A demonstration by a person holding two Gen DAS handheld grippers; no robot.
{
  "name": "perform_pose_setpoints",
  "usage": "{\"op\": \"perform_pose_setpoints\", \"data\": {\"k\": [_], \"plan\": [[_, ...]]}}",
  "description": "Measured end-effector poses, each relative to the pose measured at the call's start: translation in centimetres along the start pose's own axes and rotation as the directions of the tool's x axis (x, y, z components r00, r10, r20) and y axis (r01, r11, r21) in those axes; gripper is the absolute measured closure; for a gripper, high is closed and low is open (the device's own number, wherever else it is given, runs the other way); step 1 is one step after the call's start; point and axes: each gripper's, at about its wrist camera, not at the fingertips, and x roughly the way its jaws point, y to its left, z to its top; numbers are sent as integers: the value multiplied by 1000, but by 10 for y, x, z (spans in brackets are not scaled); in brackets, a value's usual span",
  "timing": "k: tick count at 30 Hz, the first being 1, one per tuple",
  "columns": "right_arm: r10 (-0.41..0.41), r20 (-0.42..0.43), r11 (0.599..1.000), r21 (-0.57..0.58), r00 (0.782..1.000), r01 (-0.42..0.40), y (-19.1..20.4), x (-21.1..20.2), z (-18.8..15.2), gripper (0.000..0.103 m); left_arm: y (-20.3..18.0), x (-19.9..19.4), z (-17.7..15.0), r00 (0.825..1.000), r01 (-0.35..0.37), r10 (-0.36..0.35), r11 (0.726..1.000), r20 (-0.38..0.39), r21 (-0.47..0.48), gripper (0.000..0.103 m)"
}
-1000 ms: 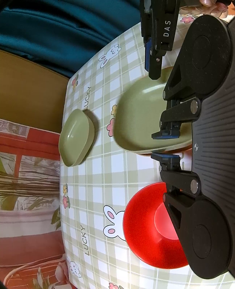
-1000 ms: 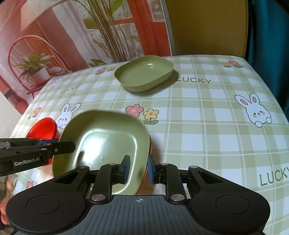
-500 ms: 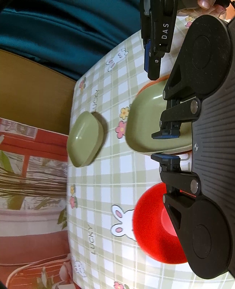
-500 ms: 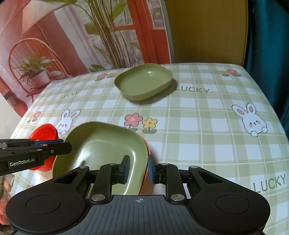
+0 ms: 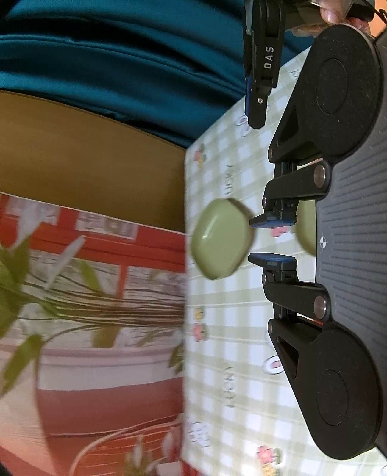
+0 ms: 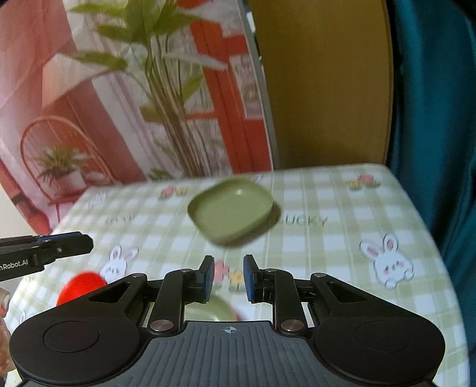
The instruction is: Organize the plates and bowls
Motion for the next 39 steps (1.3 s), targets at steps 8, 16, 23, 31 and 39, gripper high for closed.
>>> {"op": "perform_pose_setpoints", "data": {"k": [8, 16, 23, 31, 39], "plan": [[-10, 49, 1000, -9, 999, 11, -8, 4, 9, 82, 5, 2, 10, 996, -26, 27, 1000, 80, -6, 59], [-15, 97, 1000, -9, 995, 16, -27, 28, 1, 82, 11, 29, 5, 995, -56, 55, 998, 88, 18, 59], [-13, 128, 999, 39, 992, 8, -54, 60, 3, 81, 10, 66, 19, 992, -76, 74, 997, 101, 20, 59], [11, 127, 998, 58, 992, -18, -71, 108, 16, 78, 5, 120, 28, 995, -81, 81, 997, 50, -7, 59], [43, 79, 996, 72, 996, -48, -80, 167, 27, 77, 17, 176, 23, 995, -78, 75, 996, -67, -45, 59]]}}
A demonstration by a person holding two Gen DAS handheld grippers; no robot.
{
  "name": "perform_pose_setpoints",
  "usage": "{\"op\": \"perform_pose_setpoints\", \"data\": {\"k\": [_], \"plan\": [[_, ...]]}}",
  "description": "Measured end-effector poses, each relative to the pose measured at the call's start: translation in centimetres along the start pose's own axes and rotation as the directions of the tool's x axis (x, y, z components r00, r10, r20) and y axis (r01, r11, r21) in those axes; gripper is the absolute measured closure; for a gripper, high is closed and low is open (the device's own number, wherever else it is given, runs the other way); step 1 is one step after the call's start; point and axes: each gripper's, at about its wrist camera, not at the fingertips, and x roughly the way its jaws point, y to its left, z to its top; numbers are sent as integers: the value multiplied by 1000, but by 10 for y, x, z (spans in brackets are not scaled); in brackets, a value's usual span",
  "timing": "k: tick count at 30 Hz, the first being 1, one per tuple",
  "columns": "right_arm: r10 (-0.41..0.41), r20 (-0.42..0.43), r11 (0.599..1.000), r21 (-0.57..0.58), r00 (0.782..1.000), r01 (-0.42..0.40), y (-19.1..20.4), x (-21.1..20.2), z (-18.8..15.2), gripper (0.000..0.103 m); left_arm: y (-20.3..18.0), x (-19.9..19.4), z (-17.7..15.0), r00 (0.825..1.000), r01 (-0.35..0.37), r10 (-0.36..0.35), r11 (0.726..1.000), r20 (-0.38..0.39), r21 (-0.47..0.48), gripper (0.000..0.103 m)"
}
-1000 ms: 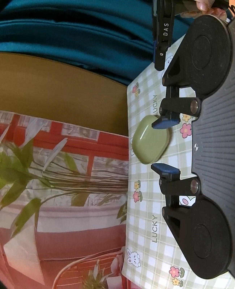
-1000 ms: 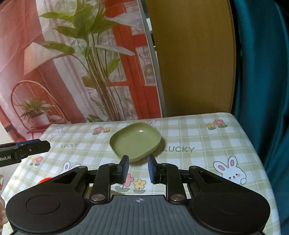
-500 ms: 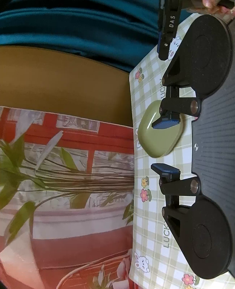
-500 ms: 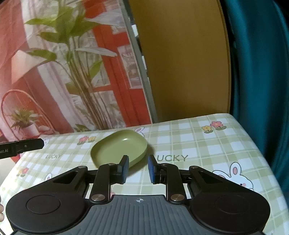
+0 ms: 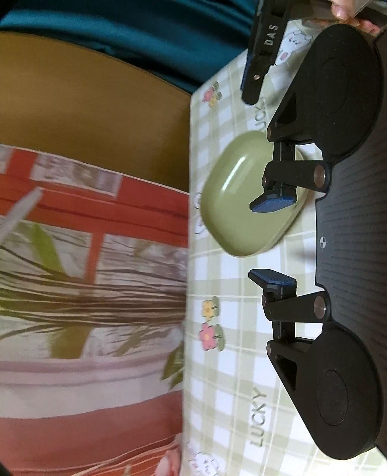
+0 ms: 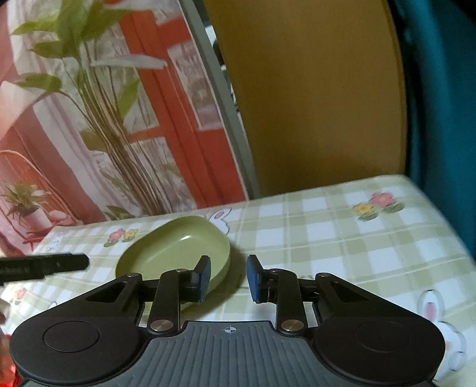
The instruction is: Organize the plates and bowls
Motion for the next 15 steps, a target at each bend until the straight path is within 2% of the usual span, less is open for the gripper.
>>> {"op": "perform_pose_setpoints", "data": {"k": [7, 12, 15], "plan": [[14, -47, 1000, -13, 999, -15, -3, 45, 7, 77, 12, 31, 3, 996, 28, -35, 996, -82, -87, 59], [14, -72, 1000, 2, 997, -14, -7, 63, 10, 77, 12, 46, 6, 993, 22, -31, 997, -115, -76, 60], [19, -79, 1000, -2, 997, -19, -8, 68, 11, 77, 15, 52, 7, 987, 36, -52, 994, -149, -103, 60]]}}
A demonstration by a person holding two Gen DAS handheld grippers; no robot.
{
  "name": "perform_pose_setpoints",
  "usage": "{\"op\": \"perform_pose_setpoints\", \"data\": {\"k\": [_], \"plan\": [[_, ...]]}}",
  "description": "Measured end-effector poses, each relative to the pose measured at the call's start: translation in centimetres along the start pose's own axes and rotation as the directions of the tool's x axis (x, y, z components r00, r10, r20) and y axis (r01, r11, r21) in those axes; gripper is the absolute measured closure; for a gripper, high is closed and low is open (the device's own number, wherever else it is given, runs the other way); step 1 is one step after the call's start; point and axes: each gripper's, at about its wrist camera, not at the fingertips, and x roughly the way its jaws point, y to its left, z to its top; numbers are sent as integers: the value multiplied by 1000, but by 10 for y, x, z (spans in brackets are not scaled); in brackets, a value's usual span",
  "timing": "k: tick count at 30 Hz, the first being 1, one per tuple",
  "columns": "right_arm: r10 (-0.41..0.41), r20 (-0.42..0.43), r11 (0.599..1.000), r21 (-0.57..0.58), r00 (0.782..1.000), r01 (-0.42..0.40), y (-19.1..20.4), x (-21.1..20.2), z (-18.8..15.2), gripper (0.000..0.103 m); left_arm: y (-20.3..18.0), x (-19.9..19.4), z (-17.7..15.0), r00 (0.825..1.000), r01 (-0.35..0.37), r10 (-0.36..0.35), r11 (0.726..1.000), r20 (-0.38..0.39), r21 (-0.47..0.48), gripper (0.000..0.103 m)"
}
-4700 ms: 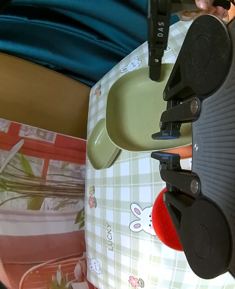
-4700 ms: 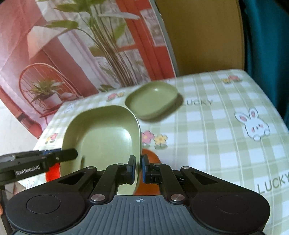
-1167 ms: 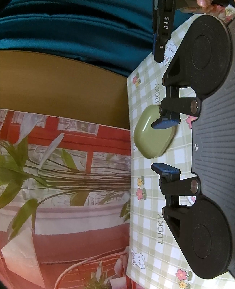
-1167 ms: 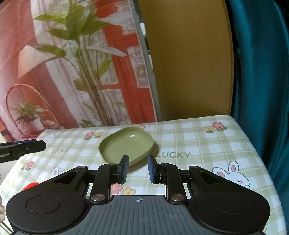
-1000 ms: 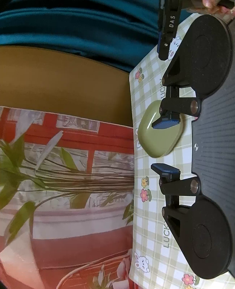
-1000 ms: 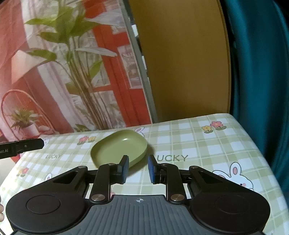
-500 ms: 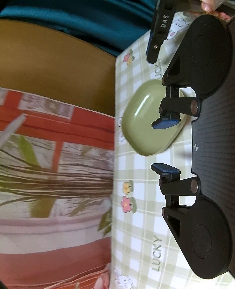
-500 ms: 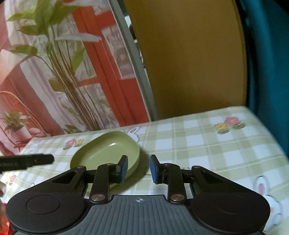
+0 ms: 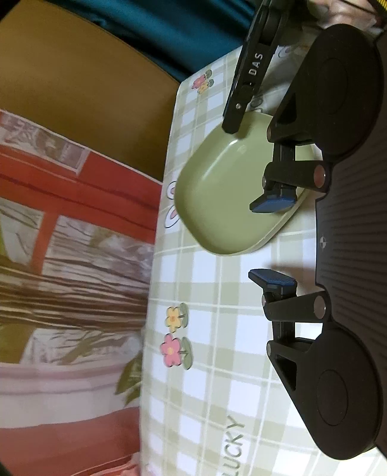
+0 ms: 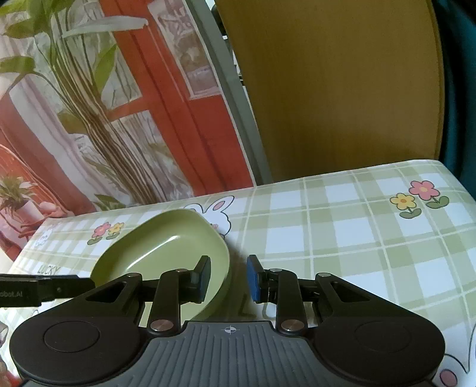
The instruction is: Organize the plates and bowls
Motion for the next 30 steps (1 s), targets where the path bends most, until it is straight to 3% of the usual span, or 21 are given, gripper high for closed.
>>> {"op": "perform_pose_setpoints", "data": {"k": [4, 6, 8, 10, 16, 30], "plan": [[3, -24, 1000, 1, 1000, -3, -1, 8, 2, 78, 3, 3, 2, 1000, 23, -23, 1000, -7, -19, 61], [11, -35, 1000, 3, 999, -11, -1, 10, 2, 83, 3, 6, 2, 999, 36, -36, 999, -15, -31, 62], [18, -42, 1000, -7, 999, -19, 1, 11, 1, 90, 4, 9, 2, 998, 54, -55, 998, -27, -42, 70], [13, -46, 1000, -22, 999, -14, 5, 10, 0, 91, 3, 10, 0, 997, 66, -68, 997, -35, -42, 77], [21, -69, 1000, 8, 997, -20, 4, 2, -4, 91, 5, 8, 0, 997, 64, -66, 997, -35, -52, 77], [26, -57, 999, 36, 998, -24, 23, -48, -16, 89, -7, -33, -11, 998, 54, -55, 998, 12, 33, 77]]}}
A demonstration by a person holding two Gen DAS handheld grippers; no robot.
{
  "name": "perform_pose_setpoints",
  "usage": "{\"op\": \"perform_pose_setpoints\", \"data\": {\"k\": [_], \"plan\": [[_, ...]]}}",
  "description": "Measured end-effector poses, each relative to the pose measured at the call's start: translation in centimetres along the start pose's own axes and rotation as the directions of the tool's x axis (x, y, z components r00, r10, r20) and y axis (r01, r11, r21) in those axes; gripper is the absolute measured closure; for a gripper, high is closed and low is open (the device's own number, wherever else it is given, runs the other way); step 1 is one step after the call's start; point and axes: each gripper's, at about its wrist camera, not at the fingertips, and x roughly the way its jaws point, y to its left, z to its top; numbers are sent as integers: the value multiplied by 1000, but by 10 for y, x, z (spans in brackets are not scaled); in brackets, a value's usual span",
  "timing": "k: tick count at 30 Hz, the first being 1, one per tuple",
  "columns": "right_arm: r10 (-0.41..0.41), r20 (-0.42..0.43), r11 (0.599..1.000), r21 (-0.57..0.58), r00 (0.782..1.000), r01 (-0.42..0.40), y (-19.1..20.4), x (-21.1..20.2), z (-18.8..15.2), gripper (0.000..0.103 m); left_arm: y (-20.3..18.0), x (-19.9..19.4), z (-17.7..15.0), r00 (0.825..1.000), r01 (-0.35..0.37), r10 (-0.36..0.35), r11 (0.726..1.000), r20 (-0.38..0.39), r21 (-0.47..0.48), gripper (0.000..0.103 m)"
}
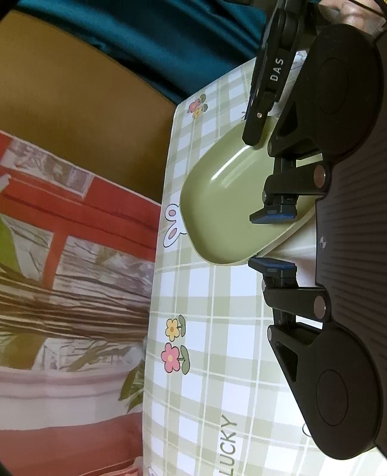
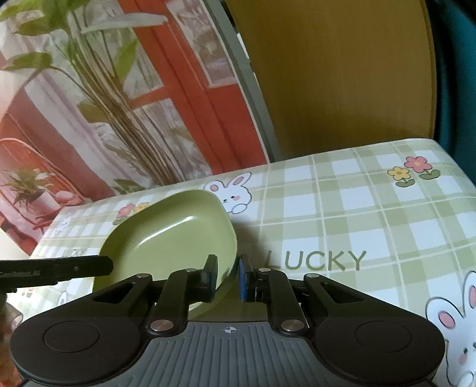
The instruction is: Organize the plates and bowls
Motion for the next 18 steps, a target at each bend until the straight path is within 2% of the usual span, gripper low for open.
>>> {"op": "perform_pose_setpoints", "data": {"k": [18], "plan": [[-19, 37, 999, -32, 999, 20, 48, -80, -36, 85, -8, -70, -34, 998, 24, -28, 998, 60, 62, 77]]}}
